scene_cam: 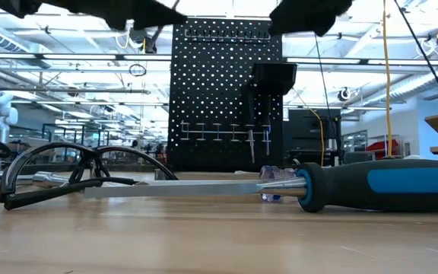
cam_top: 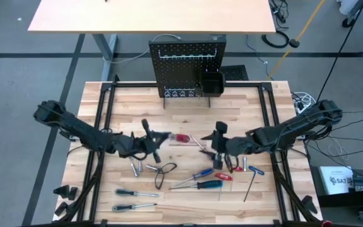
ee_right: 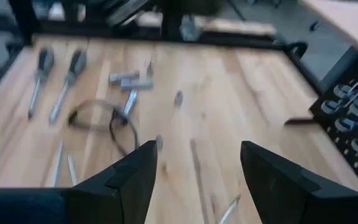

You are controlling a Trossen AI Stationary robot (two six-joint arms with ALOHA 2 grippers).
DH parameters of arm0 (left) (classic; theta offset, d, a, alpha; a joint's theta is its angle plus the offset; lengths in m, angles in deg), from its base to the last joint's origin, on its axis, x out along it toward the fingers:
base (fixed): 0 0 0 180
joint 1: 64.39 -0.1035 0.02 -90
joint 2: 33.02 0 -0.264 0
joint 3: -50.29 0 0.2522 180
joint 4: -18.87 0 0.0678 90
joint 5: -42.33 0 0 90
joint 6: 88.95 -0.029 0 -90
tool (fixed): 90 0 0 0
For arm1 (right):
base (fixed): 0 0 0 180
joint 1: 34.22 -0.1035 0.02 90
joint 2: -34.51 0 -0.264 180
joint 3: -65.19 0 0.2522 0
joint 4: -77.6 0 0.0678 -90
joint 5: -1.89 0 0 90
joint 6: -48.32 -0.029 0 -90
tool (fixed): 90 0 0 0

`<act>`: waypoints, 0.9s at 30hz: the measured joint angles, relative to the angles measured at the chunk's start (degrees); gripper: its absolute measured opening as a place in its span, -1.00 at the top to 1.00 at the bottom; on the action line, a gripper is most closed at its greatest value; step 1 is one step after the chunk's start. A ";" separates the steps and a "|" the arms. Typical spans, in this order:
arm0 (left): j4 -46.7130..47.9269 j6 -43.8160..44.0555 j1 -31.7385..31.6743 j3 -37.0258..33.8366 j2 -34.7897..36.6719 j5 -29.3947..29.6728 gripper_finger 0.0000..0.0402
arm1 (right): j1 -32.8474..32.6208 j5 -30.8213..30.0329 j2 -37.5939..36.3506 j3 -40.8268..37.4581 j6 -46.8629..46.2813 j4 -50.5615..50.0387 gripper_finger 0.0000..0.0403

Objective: Hang tools onto peg board
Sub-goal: Hang the top red screwdriver on the peg board

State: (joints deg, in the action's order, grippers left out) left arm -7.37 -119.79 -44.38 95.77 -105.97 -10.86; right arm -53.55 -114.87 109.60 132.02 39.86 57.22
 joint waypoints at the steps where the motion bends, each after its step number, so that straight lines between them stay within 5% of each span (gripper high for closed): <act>1: 0.76 3.62 -0.43 -0.19 1.34 -5.61 0.95 | 0.08 -0.17 0.06 0.08 0.22 1.61 -0.10; 4: -0.89 13.40 -2.74 -0.05 3.92 -23.85 0.95 | 0.51 -0.05 2.01 0.10 1.87 8.06 -0.10; 7: -0.76 18.21 -3.82 -0.05 3.28 -33.04 0.95 | 0.61 0.12 4.50 0.12 6.02 19.77 -0.10; 15: -14.24 18.31 -4.49 -0.16 -3.39 -34.73 0.95 | 0.54 8.80 13.07 0.67 20.05 41.76 -0.10; 27: -20.66 20.03 -5.86 -0.17 -8.12 -35.71 0.95 | 0.46 9.17 13.57 3.70 20.30 44.57 -0.10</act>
State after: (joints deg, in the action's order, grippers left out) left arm -28.03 -99.75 -50.25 95.60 -114.09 -46.57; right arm -53.09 -105.70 123.17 135.72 60.16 101.79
